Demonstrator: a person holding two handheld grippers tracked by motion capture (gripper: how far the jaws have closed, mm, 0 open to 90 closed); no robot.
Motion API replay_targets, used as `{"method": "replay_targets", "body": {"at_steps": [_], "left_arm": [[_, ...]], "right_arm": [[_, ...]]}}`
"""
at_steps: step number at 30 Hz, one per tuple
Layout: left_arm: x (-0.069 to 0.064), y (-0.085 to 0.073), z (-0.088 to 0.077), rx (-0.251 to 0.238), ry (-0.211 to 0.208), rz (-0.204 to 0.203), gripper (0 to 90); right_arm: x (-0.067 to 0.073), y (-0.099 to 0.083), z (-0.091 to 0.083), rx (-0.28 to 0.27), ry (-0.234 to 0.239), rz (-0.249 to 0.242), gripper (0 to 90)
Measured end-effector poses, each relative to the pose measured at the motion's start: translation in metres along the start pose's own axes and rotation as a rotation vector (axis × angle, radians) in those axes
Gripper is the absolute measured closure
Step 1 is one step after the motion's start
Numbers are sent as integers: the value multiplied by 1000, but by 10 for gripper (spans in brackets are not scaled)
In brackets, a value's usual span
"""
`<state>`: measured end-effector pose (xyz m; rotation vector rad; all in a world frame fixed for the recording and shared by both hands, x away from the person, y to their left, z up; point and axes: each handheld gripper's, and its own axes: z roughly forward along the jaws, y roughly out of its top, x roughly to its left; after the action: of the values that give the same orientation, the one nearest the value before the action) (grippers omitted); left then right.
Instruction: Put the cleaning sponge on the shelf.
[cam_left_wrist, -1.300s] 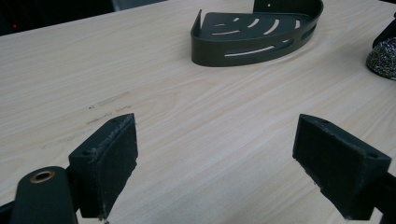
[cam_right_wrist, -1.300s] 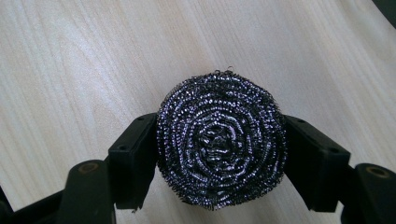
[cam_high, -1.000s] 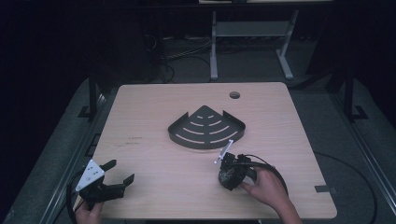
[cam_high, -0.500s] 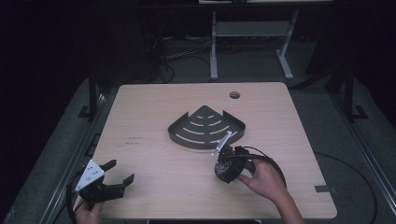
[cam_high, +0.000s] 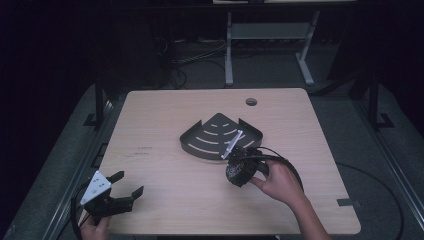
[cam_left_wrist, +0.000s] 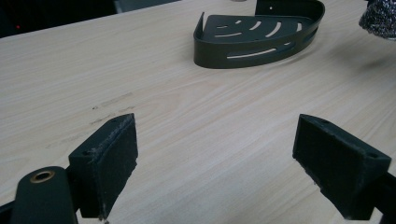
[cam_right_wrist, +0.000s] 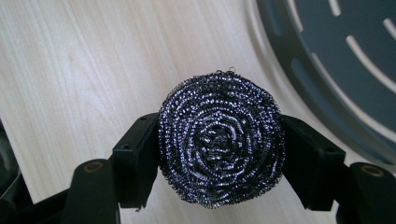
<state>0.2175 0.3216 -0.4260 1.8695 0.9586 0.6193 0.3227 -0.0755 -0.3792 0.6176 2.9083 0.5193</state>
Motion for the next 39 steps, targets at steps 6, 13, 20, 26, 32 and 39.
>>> {"method": "replay_targets", "body": {"at_steps": [6,13,20,26,32,39], "left_arm": [[0,0,0,-2,0,-2,133],[-1,0,1,-1,-3,0,133],[-1,1,1,-2,-3,1,133],[0,1,1,-5,-4,-1,133],[-1,1,1,-2,-5,4,132],[-1,1,1,-3,-5,3,132]], "right_arm": [[-5,6,-2,11,-2,-2,327],[-16,21,-6,15,-4,-9,326],[-30,36,-4,20,12,-15,326],[-41,47,-2,40,4,-12,326],[-49,55,-1,45,7,-11,326],[-62,67,0,29,8,7,326]]}}
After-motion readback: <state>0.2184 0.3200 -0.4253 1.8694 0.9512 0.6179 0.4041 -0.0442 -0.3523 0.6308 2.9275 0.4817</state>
